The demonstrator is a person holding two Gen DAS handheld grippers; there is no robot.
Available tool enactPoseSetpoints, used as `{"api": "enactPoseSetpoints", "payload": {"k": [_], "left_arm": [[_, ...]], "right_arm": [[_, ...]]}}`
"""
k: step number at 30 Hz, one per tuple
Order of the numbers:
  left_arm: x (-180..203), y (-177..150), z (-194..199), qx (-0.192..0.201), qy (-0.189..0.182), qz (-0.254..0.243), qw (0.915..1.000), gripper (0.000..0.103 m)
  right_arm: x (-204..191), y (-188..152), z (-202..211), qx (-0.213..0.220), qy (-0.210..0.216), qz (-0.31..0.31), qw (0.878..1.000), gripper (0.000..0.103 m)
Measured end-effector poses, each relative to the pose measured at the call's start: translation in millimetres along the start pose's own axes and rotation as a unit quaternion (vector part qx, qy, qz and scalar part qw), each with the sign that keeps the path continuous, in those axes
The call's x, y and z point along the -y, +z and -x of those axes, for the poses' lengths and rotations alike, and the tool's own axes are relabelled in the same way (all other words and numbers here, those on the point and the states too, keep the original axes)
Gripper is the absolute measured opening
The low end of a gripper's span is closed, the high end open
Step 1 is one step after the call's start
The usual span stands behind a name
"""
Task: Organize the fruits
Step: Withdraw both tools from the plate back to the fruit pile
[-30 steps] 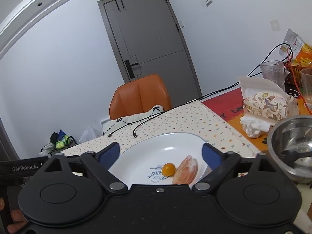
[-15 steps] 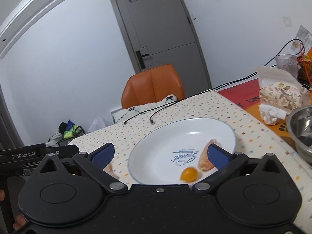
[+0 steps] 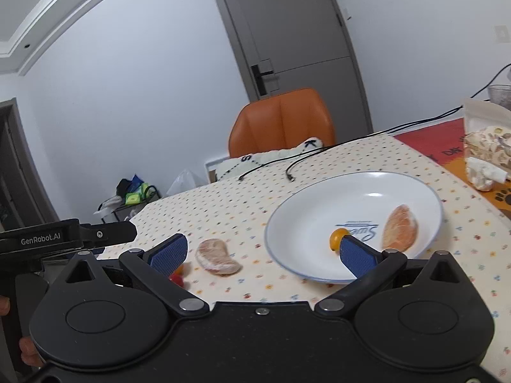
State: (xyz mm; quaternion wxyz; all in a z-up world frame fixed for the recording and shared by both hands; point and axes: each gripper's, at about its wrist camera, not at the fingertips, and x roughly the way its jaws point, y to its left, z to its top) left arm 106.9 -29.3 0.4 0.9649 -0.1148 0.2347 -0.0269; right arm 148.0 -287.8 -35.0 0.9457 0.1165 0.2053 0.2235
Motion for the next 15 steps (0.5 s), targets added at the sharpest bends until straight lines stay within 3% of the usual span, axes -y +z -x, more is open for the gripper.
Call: {"api": "enactPoseSetpoints", "payload": {"k": [10,15], "left_arm": [[-31,-3,13,-0.010,0.044,0.004,0.9990,0.095],[-45,-8,16,-0.019,0.045,0.011,0.9987,0.095]], "right_arm": [[-18,-4,-10,-0.018,0.010,0.002,1.000,0.103],[-24,-7,-13,-0.027,0.012,0.004,1.000,0.103]]}}
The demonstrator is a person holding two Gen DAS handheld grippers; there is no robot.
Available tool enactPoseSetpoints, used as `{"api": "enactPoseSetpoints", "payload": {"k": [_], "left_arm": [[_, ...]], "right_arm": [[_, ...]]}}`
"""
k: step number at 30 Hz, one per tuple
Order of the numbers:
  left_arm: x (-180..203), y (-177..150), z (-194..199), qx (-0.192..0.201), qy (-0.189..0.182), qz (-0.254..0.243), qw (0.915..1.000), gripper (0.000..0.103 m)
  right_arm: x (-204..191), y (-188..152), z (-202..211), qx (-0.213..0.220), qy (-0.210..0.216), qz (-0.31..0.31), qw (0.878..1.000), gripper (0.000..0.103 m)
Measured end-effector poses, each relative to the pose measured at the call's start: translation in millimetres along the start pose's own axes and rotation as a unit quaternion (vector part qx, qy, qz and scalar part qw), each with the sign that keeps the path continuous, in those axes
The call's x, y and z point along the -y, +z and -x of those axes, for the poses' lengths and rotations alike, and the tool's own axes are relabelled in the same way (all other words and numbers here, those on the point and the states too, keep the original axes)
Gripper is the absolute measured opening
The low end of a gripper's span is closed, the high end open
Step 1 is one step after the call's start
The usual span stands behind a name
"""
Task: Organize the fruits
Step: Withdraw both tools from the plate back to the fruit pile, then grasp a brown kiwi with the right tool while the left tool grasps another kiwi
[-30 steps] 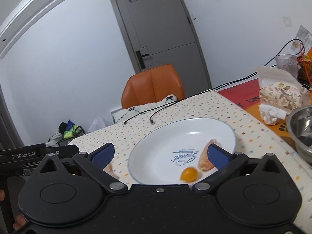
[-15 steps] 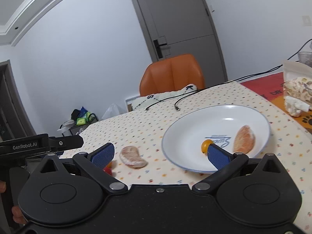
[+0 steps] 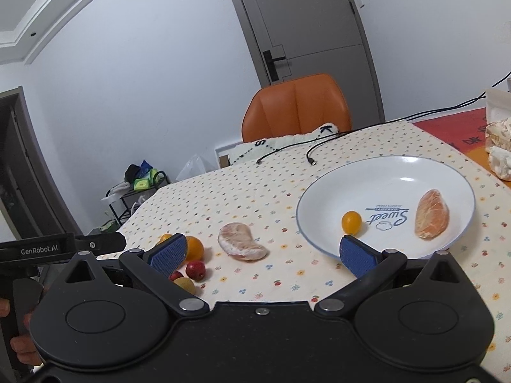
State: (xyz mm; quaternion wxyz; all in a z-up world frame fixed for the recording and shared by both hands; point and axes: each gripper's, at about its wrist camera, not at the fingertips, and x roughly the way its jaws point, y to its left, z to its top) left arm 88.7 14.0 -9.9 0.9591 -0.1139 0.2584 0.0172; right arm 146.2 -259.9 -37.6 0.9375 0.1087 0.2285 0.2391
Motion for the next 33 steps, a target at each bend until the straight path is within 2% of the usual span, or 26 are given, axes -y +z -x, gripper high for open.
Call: {"api": "enactPoseSetpoints", "payload": {"k": [8,14,19,22,26,33], "left_arm": [[-18,-10,-1,0.000,0.006,0.016,0.9999,0.094],[-26,-19,-10,-0.006,0.008,0.025,0.9996,0.085],[-30,-24,-18,-0.017,0.005,0.023,0.9996,0.072],[-31,-27,-23,-0.023,0.002,0.021,0.9995,0.065],[-32,-29,-30,-0.029,-0.002,0.023,0.9993,0.056],[-33,-31,-39,-0.032,-0.003,0.028,0.9991,0.050]], "right_arm": [[-16,-4,-9,-0.023,0.017,0.011,1.000,0.103],[-34,-10,-21,-0.043,0.039,0.027,0.998,0.100],[-43,-16,-32,-0.062,0.050,0.032,0.996,0.083],[-48,-20,-39,-0.073,0.054,0.037,0.995,0.076],[-54,-23,-46,-0.082,0.061,0.043,0.994,0.072],[-61,-26,-60,-0.098,0.071,0.050,0.991,0.062]]}}
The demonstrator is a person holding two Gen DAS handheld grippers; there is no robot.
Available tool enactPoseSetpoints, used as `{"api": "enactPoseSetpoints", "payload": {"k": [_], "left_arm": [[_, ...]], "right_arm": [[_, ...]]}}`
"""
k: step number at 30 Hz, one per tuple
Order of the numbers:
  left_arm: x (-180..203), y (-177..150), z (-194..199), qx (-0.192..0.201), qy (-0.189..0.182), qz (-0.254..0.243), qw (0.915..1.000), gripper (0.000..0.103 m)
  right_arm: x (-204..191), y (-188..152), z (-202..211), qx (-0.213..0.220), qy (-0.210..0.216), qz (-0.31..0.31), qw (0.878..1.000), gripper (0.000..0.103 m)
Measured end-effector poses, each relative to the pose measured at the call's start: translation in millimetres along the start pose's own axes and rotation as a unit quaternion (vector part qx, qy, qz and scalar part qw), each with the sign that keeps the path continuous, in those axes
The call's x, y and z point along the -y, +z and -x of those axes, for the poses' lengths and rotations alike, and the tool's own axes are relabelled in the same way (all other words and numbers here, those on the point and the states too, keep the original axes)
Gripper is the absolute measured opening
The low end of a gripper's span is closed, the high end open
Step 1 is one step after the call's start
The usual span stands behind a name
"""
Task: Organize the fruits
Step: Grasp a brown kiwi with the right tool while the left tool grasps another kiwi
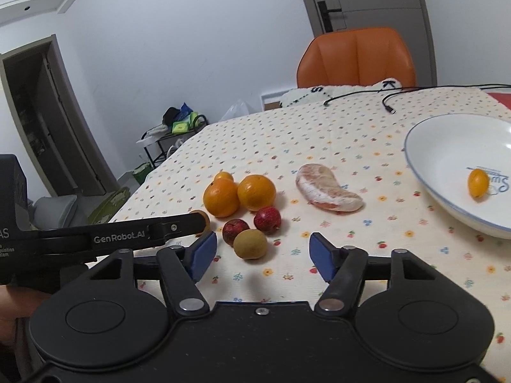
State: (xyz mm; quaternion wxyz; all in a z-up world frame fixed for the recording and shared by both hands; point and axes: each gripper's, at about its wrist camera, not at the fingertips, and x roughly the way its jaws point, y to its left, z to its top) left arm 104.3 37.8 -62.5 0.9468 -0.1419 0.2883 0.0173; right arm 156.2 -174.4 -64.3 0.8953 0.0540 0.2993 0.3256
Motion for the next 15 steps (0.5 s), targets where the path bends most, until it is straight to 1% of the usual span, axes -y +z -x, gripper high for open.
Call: {"api": "enactPoseSetpoints", "payload": {"k": [6,9,11,12,13,15], "left_arm": [[-2,-1,-6,0.000,0.001,0.004,1.0000,0.046],[-4,1,-8,-0.001,-0.002,0.007,1.0000,0.039],[-7,2,-9,-0.004,-0.012,0.012,0.9998,0.029],[-7,3,-9,-0.006,-0.018,0.017,0.9997,0.027],[-7,3,-8,-0.007,-0.020,0.018,0.9996,0.025],[-5,3,-5,-0.004,-0.016,0.014,0.9998,0.025]], "right_arm": [[-5,0,-15,-0.017,0.009,0.002,1.000,0.050],[-8,-1,-22,-0.025,0.010,0.006,1.000,0.044],[-9,-2,-24,-0.023,0.011,0.010,1.000,0.036],[-9,-2,-24,-0.023,0.012,0.007,1.000,0.028],[-9,-2,-24,-0.024,0.012,0.003,1.000,0.027],[-8,-2,-22,-0.023,0.016,0.000,1.000,0.026]]}}
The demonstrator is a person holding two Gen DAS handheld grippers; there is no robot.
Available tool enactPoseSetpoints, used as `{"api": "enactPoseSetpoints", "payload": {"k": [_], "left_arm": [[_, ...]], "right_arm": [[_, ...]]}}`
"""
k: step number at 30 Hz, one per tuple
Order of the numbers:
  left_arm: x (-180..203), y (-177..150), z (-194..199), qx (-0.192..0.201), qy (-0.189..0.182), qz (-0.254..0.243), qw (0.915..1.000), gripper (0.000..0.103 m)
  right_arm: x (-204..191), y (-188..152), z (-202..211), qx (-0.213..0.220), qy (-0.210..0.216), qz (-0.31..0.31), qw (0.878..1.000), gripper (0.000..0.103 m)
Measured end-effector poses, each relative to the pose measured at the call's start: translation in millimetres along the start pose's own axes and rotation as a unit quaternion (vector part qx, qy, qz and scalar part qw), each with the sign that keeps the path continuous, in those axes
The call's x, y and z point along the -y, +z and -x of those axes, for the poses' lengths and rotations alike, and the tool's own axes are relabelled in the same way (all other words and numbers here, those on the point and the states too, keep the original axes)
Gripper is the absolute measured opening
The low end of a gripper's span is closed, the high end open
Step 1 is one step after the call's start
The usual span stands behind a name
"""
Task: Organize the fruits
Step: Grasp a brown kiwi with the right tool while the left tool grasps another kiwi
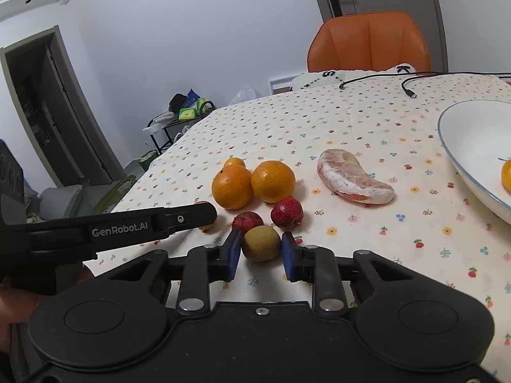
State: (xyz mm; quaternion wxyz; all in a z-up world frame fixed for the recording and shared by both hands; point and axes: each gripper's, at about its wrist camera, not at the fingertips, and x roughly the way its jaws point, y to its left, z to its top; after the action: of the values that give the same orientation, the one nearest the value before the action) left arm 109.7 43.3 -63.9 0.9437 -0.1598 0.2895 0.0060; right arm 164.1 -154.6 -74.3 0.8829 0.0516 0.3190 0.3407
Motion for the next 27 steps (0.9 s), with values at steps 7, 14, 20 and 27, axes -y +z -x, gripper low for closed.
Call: {"api": "enactPoseSetpoints", "payload": {"k": [7,14,20,27], "left_arm": [[3,3,14,0.013,-0.004,0.003,0.9999,0.025],[9,10,30,0.029,-0.010,0.000,0.9995,0.025],[16,13,39,0.032,-0.017,-0.004,0.9993,0.025],[31,17,46,0.039,-0.036,-0.017,0.9984,0.025]], "right_arm": [[2,4,18,0.021,-0.005,-0.004,1.000,0.026],[10,7,36,0.043,-0.016,-0.015,0.999,0.026],[21,8,56,0.063,-0.029,-0.034,0.997,0.026],[30,11,77,0.085,-0.042,-0.040,0.995,0.026]]}}
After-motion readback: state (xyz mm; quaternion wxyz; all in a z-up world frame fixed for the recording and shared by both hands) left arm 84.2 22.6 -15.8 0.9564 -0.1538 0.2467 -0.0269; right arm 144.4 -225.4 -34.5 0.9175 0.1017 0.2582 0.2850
